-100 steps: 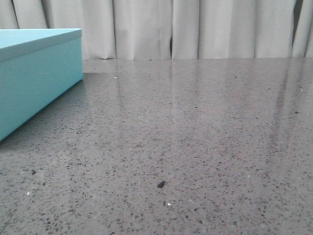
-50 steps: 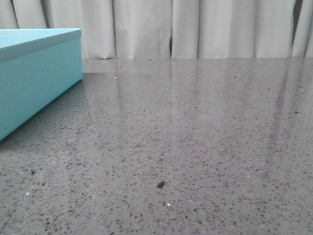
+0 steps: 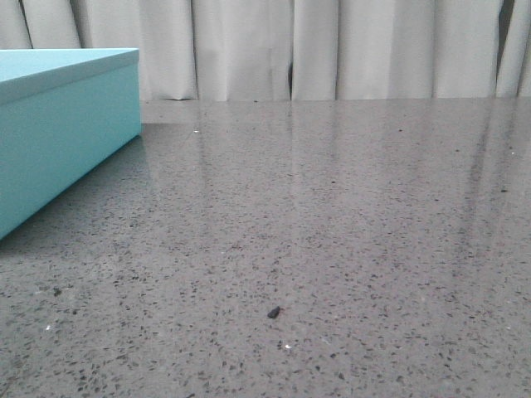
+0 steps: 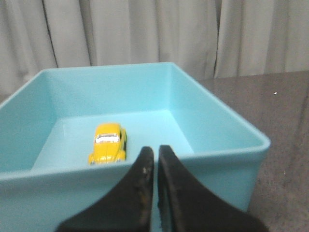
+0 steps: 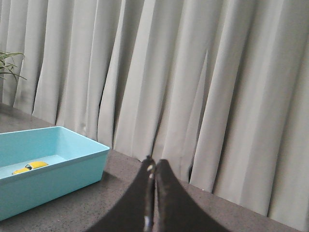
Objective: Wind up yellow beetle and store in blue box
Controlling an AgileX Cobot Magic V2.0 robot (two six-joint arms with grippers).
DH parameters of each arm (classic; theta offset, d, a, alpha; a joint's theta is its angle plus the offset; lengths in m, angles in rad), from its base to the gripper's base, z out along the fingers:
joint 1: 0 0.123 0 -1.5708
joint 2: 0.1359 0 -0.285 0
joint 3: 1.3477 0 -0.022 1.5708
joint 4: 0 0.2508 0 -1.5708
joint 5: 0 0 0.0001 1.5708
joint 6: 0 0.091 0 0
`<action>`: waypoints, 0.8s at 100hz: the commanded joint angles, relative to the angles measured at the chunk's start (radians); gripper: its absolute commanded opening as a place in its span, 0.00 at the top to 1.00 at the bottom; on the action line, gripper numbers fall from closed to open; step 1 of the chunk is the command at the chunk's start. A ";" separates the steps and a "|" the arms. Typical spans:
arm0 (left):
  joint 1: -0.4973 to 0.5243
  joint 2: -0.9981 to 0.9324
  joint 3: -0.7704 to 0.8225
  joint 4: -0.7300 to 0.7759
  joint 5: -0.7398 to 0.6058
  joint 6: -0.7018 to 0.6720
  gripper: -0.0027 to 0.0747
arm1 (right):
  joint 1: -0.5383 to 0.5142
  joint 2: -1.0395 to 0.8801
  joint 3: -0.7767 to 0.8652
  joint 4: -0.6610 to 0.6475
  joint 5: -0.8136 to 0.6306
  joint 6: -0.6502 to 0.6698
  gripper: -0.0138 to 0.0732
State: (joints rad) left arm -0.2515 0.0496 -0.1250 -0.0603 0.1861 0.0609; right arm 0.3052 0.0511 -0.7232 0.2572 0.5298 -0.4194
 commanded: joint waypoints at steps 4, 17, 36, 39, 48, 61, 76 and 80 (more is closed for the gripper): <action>0.044 -0.026 0.033 0.010 -0.031 -0.052 0.99 | 0.002 0.021 -0.017 -0.006 -0.081 -0.010 0.89; 0.085 -0.030 0.072 0.010 0.015 -0.061 0.99 | 0.002 0.021 -0.017 -0.006 -0.081 -0.010 0.89; 0.096 -0.030 0.133 -0.022 0.029 -0.066 0.99 | 0.002 0.021 -0.017 -0.006 -0.081 -0.010 0.89; 0.096 -0.030 0.139 -0.043 0.035 -0.066 0.99 | 0.002 0.021 -0.017 -0.006 -0.081 -0.010 0.89; 0.096 -0.043 0.154 -0.093 0.092 -0.066 0.99 | 0.002 0.021 -0.017 -0.006 -0.081 -0.010 0.89; 0.096 -0.088 0.158 -0.104 0.123 -0.066 0.99 | 0.002 0.021 -0.017 -0.006 -0.081 -0.010 0.89; 0.096 -0.087 0.158 -0.104 0.119 -0.066 0.99 | 0.002 0.021 -0.017 -0.006 -0.081 -0.010 0.89; 0.096 -0.087 0.158 -0.104 0.121 -0.066 0.99 | 0.002 0.021 -0.017 -0.006 -0.081 -0.010 0.89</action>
State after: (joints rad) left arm -0.1583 -0.0032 0.0005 -0.1442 0.3387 0.0000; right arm 0.3052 0.0511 -0.7232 0.2572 0.5279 -0.4207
